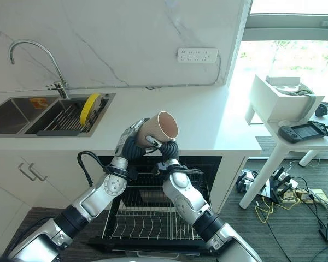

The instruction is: Place the dishes in the dishwasher.

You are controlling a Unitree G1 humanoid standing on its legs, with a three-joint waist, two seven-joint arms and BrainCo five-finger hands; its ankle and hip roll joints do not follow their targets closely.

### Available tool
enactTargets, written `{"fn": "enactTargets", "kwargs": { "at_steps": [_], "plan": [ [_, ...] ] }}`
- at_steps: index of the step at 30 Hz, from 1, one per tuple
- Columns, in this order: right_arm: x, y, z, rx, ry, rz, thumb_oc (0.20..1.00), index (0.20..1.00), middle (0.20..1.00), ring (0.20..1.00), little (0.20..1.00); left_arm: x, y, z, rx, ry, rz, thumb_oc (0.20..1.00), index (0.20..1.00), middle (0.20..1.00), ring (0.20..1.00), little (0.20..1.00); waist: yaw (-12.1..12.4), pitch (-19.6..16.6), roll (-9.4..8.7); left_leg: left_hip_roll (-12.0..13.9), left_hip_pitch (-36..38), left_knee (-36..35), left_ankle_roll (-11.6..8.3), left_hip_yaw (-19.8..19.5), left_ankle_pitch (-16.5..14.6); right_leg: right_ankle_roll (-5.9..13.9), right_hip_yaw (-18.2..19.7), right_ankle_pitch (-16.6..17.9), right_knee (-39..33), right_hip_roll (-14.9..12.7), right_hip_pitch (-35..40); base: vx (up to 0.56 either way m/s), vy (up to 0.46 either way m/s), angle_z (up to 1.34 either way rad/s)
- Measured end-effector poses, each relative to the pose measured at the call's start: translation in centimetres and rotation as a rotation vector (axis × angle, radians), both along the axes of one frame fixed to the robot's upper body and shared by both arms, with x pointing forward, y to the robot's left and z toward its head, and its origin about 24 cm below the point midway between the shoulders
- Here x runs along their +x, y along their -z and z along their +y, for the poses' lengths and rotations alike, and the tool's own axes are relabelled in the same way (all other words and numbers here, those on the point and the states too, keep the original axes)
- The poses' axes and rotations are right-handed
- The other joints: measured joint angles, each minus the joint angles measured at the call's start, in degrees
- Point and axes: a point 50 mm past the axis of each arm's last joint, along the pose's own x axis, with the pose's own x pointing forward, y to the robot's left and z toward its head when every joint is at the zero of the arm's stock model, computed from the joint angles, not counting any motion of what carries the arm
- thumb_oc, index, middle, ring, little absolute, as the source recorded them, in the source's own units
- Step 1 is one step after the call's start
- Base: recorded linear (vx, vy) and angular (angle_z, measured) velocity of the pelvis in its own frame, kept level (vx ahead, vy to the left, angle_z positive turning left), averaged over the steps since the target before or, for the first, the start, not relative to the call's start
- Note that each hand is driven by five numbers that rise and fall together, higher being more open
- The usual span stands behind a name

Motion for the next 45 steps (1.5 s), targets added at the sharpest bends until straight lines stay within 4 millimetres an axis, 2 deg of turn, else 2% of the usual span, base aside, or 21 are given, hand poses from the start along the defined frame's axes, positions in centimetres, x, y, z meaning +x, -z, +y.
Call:
{"fn": "enactTargets", "kwargs": {
  "at_steps": [9,23,24,25,39,45],
  "plan": [
    [0.0,0.0,-0.5,-0.028,0.029,-0.012,0.200,0.200,0.200,0.200,0.200,0.0,-0.2,-0.2,0.029,0.013,-0.015,0.200,0.200,0.200,0.200,0.200,-0.02,0.46,0.75,-0.01,-0.31,-0.02,0.00,0.00,0.00,0.02,-0.03,-0.03,0.00,0.05,-0.25,0.00,0.000,0.00],
    [0.1,0.1,-0.8,-0.038,0.027,-0.015,0.200,0.200,0.200,0.200,0.200,0.0,-0.2,-0.3,0.054,0.028,-0.014,0.200,0.200,0.200,0.200,0.200,0.00,1.58,0.66,-0.10,-0.40,0.01,-0.01,-0.04,0.00,0.13,-0.16,-0.11,0.00,0.07,-0.27,0.00,0.000,0.00],
    [0.1,0.1,-0.8,-0.037,0.028,-0.016,0.200,0.200,0.200,0.200,0.200,0.1,-0.2,-0.3,0.058,0.029,-0.016,0.448,0.448,0.448,0.448,0.448,0.00,1.71,0.65,-0.12,-0.41,0.03,-0.01,-0.04,0.00,0.13,-0.17,-0.11,0.00,0.06,-0.26,0.00,0.000,0.00],
    [0.1,0.1,-0.8,-0.037,0.028,-0.017,0.200,0.200,0.200,0.200,0.200,0.1,-0.2,-0.3,0.067,0.030,-0.022,1.000,1.000,1.000,1.000,1.000,0.00,1.80,0.61,-0.14,-0.41,0.04,-0.01,-0.04,0.00,0.14,-0.19,-0.12,0.00,0.06,-0.27,0.00,0.000,0.00],
    [0.2,0.3,-1.6,-0.055,0.046,-0.018,0.200,0.200,0.200,0.200,0.200,0.1,0.0,-0.1,0.142,0.053,-0.022,1.000,1.000,1.000,1.000,1.000,0.00,2.01,0.73,-0.19,-0.40,-0.01,0.00,-0.15,0.00,0.14,-0.36,-0.14,0.00,0.02,-0.13,0.00,0.000,0.00],
    [-0.4,1.1,-2.1,-0.045,0.066,0.001,0.200,0.200,0.200,0.200,0.200,-0.3,1.4,0.3,0.157,0.053,0.024,1.000,1.000,1.000,1.000,1.000,-0.02,1.96,0.82,-0.21,-0.38,-0.07,0.00,-0.35,0.00,0.13,-0.51,-0.15,0.00,-0.01,-0.02,0.00,0.000,0.00]
  ]
}}
